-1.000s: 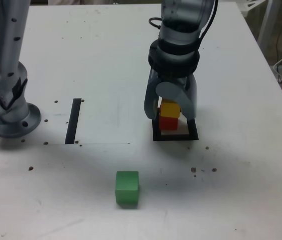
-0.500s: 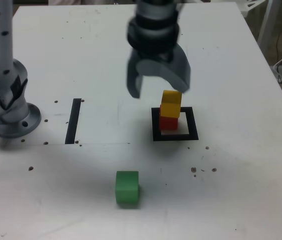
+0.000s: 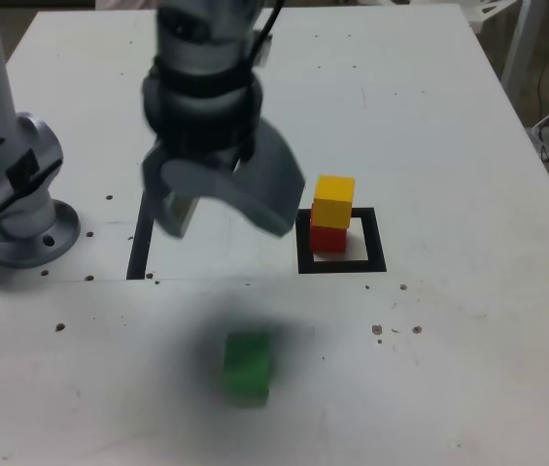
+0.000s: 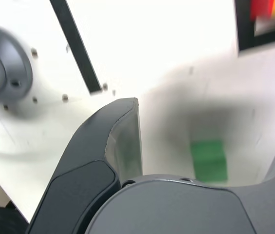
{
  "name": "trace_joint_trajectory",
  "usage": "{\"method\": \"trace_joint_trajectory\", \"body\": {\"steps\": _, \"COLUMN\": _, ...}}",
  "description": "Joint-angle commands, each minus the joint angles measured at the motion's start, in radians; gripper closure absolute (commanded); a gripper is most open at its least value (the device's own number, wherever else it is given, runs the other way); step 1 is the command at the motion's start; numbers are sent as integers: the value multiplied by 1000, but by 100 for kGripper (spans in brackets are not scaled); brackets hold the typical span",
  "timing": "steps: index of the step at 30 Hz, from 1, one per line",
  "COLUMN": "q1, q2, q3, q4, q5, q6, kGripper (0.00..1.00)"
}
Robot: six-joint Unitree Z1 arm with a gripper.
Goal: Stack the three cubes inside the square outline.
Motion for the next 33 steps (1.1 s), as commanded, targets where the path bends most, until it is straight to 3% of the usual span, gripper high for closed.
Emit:
{"method": "trace_joint_trajectory", "body": {"steps": 1, "q1": -50, "q2": 13, "q3": -12, "q4": -5, "q5": -12, "q6": -48, "kGripper": 1}}
{"method": "trace_joint_trajectory", "body": {"steps": 7, "q1": -167, "q2": 57, "q3": -43, "q4": -19, "q5": -45, "q6": -192, "kGripper": 1}}
{"method": "trace_joint_trajectory", "body": {"steps": 13, "q1": -217, "q2": 115, "q3": -54, "q4": -57, "q5": -78, "q6": -284, "kGripper": 1}}
{"method": "trace_joint_trajectory", "body": {"steps": 33, "q1": -217, "q2": 248, "q3": -41, "q4": -190, "q5": -130, "q6": -270, "kGripper": 3}}
